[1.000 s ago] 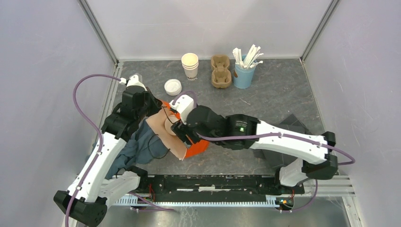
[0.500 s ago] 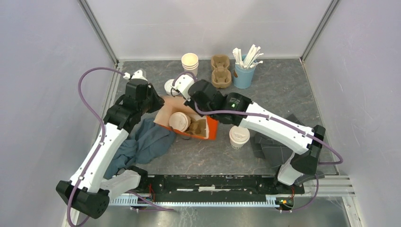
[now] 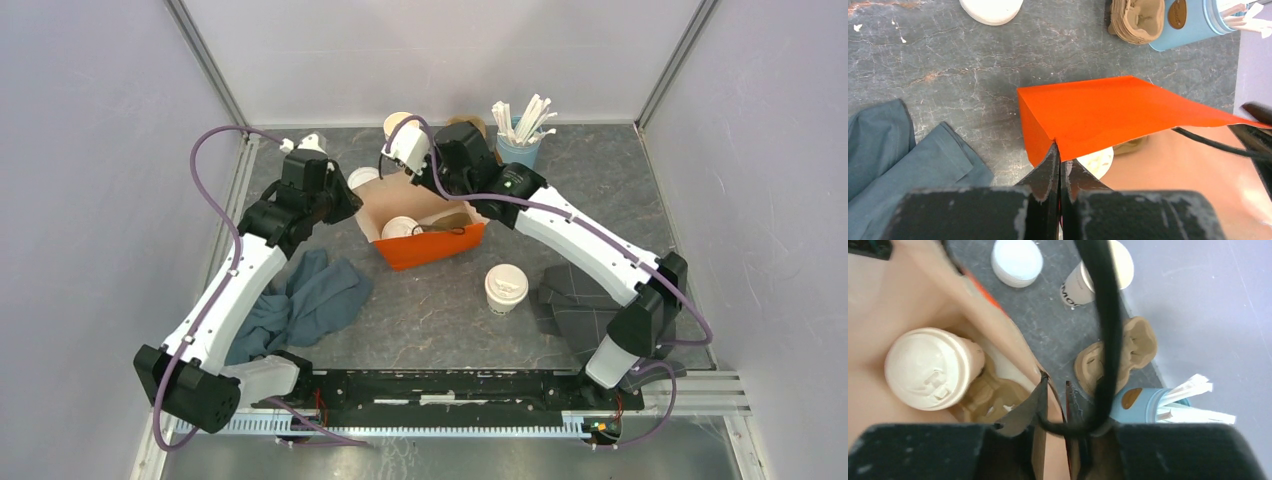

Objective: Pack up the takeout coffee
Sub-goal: Adjust the takeout bag at the center of the board.

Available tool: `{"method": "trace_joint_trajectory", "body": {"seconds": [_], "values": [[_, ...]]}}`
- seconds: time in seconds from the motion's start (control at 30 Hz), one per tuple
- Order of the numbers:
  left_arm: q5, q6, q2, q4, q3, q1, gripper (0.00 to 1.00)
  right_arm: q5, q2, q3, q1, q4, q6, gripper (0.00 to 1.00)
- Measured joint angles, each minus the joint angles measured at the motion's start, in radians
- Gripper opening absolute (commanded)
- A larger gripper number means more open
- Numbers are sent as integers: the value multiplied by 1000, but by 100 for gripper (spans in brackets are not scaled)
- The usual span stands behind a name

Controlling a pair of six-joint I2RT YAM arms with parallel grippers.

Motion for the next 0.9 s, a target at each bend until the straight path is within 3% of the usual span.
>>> {"method": "trace_joint_trajectory", "body": {"seconds": [0.03,0.1,0.17,0.37,0.5,0.63,0.8,0.9], "values": [[1,0,5,2,0,0,2,-2,11,6,-10,10,-9,38],[-7,0,11,6,0,0,2,-2,27,17,-24,19,-23,64],[-20,-1,12,6,0,0,2,5,33,28,-31,7,0,81],[-85,-22,11,18,0,0,2,67,36,198,-31,-201,211,98],[-119,-39,11,34,0,0,2,73,-16,255,-31,-335,393,98],[-121,-58,11,41,0,0,2,-7,-138,180,-31,-406,559,98],[-111,-70,10,50,-4,-1,2,-261,-335,-50,-3,-277,757,84],[-108,-70,10,52,-6,-5,2,-369,-361,-108,55,-193,846,81]]}}
